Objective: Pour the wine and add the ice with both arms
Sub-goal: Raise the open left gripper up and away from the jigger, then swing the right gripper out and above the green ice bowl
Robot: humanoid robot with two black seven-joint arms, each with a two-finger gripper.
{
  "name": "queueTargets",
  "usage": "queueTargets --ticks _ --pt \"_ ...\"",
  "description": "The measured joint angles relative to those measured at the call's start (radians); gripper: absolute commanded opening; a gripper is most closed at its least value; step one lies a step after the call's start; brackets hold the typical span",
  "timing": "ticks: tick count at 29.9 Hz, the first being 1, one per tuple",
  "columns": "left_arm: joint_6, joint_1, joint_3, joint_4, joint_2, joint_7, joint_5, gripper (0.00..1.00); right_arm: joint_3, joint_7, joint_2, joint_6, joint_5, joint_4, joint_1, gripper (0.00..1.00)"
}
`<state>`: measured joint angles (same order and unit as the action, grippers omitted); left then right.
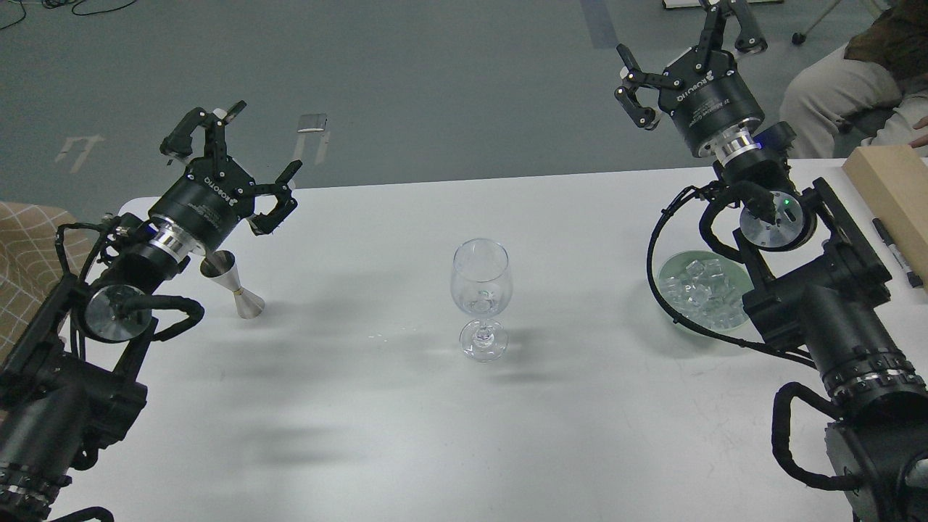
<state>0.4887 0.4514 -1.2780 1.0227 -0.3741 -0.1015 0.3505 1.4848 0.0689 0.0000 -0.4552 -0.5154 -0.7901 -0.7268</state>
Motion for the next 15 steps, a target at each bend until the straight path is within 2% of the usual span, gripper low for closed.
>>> queueTargets --ticks 4,11,15 --pt "0.0 -0.002 -0.024 -0.001 0.023 0.02 0.014 0.98 0.0 0.0 0.0 0.001 0.0 0.001 0.0 1.0" --pt "0.0 -0.003 -0.052 0.002 0.032 0.027 0.05 0.98 0.0 -0.001 0.0 0.001 -0.001 0.005 0.0 1.0" --pt "0.0 -0.01 -0.077 0.056 0.035 0.028 0.073 0.98 0.0 -0.001 0.0 0.0 -0.002 0.005 0.002 1.0"
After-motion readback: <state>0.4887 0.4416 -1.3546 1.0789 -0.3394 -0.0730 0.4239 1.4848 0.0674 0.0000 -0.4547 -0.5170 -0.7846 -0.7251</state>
